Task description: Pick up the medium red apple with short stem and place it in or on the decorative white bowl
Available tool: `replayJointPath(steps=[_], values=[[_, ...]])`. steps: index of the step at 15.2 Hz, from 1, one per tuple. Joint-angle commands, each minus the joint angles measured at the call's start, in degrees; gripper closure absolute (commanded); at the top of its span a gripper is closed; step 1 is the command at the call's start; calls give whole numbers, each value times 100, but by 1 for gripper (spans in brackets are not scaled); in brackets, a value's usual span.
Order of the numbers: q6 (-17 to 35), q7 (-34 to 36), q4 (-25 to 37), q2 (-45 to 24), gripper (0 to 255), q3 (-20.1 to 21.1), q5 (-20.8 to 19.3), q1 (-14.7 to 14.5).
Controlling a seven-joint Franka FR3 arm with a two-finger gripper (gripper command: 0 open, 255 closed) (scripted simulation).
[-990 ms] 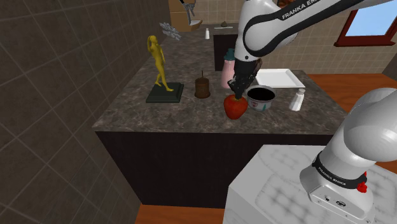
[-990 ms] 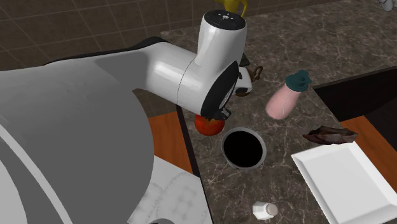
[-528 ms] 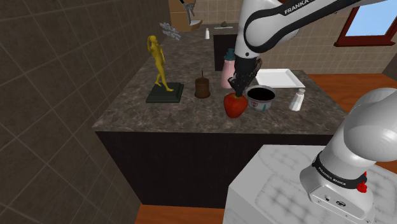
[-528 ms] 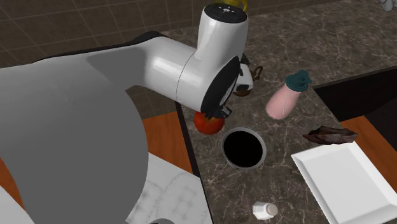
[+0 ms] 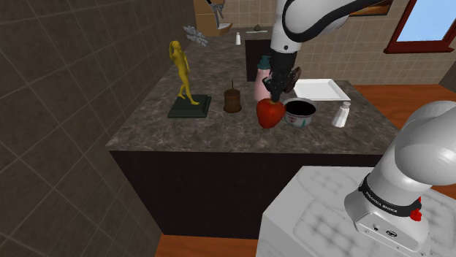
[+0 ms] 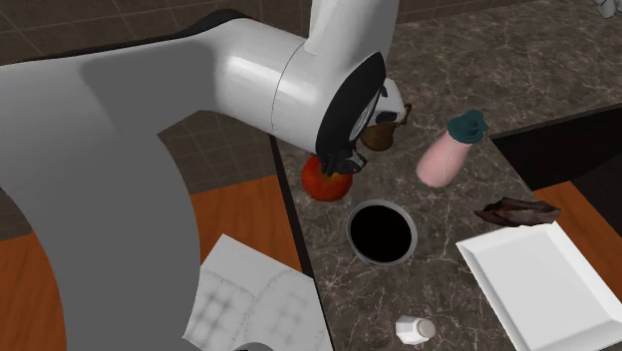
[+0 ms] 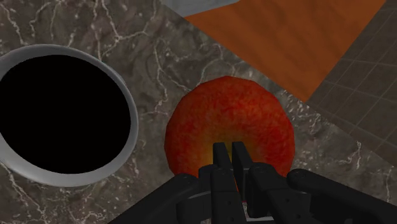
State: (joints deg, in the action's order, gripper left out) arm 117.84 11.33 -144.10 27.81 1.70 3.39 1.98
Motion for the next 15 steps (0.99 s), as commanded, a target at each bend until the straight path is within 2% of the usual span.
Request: replayJointPath(steps=[1, 15], values=[[-183, 1, 124, 58, 255, -7, -7, 5], [-1305, 43, 1082, 221, 255, -25, -35, 13]])
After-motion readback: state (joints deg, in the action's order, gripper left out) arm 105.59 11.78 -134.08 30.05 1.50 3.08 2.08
